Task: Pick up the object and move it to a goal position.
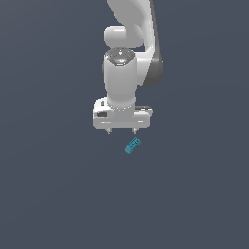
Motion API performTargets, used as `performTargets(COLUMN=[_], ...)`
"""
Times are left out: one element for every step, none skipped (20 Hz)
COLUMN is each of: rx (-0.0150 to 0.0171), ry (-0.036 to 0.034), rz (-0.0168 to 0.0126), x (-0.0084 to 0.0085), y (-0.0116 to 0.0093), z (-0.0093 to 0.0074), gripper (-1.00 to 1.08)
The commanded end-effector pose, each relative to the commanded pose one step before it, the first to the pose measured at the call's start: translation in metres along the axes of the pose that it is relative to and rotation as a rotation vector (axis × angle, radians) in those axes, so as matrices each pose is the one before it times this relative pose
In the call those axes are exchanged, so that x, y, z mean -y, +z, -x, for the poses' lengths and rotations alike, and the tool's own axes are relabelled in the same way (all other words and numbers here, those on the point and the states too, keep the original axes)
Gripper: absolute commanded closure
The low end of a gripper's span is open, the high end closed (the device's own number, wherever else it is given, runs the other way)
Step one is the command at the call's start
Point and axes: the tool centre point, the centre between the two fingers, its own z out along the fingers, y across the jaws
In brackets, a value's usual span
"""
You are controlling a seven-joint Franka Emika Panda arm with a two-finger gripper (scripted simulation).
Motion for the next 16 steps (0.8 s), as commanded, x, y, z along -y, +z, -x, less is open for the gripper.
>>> performTargets(rx=[0.00000, 0.00078, 0.00204, 0.00348, 0.00489, 0.00621, 0.00705, 0.00601, 0.00457, 0.00317, 0.00168, 0.00040, -0.00093, -0.00109, -0.00024, 0.00025], ry=[0.00000, 0.00012, 0.00036, 0.00060, 0.00080, 0.00093, 0.00090, 0.00056, 0.00020, -0.00011, -0.00032, -0.00045, 0.00004, 0.00106, 0.00265, 0.00419], rz=[0.00000, -0.00058, -0.00155, -0.00266, -0.00375, -0.00479, -0.00548, -0.00472, -0.00362, -0.00253, -0.00135, -0.00033, 0.00075, 0.00089, 0.00025, -0.00011], x=[-0.00001, 0.00007, 0.00022, 0.00034, 0.00047, 0.00059, 0.00067, 0.00055, 0.00040, 0.00026, 0.00013, 0.00002, -0.00010, -0.00002, 0.00019, 0.00031], y=[0.00000, 0.00025, 0.00057, 0.00101, 0.00143, 0.00180, 0.00201, 0.00170, 0.00126, 0.00085, 0.00039, 0.00009, -0.00027, -0.00015, 0.00033, 0.00067], z=[0.00000, 0.00019, 0.00059, 0.00096, 0.00132, 0.00168, 0.00192, 0.00162, 0.00123, 0.00084, 0.00047, 0.00006, -0.00023, -0.00027, -0.00004, 0.00012], gripper=[-0.92, -0.92, -0.92, -0.92, -0.92, -0.92, -0.92, -0.92, -0.92, -0.92, -0.92, -0.92, -0.92, -0.92, -0.92, -0.92])
